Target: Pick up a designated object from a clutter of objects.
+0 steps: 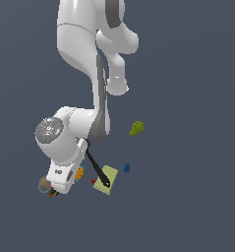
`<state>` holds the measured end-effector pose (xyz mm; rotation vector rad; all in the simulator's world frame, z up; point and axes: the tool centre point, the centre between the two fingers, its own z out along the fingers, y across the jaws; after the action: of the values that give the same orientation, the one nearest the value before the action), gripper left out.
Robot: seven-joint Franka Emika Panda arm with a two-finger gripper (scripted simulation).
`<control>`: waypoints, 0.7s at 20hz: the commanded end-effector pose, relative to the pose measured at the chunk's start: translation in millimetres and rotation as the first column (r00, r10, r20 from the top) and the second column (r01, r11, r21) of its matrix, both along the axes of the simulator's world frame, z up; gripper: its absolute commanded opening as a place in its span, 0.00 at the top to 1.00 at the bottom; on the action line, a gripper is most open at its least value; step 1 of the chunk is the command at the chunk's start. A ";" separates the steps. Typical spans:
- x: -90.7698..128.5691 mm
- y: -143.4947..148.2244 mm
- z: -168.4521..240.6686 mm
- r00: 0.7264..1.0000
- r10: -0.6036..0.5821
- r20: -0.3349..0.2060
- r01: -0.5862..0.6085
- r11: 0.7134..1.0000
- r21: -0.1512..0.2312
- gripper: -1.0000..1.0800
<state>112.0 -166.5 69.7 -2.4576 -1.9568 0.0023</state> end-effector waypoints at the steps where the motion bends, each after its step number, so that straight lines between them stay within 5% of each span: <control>1: 0.4 -1.1 -1.6 1.000 0.009 0.001 -0.009 1.000 0.001 0.04; 14: -1.0 -0.8 -40.6 1.000 0.009 0.001 -0.009 1.000 0.001 0.04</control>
<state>111.5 -167.2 37.1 -2.4495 -1.9673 0.0005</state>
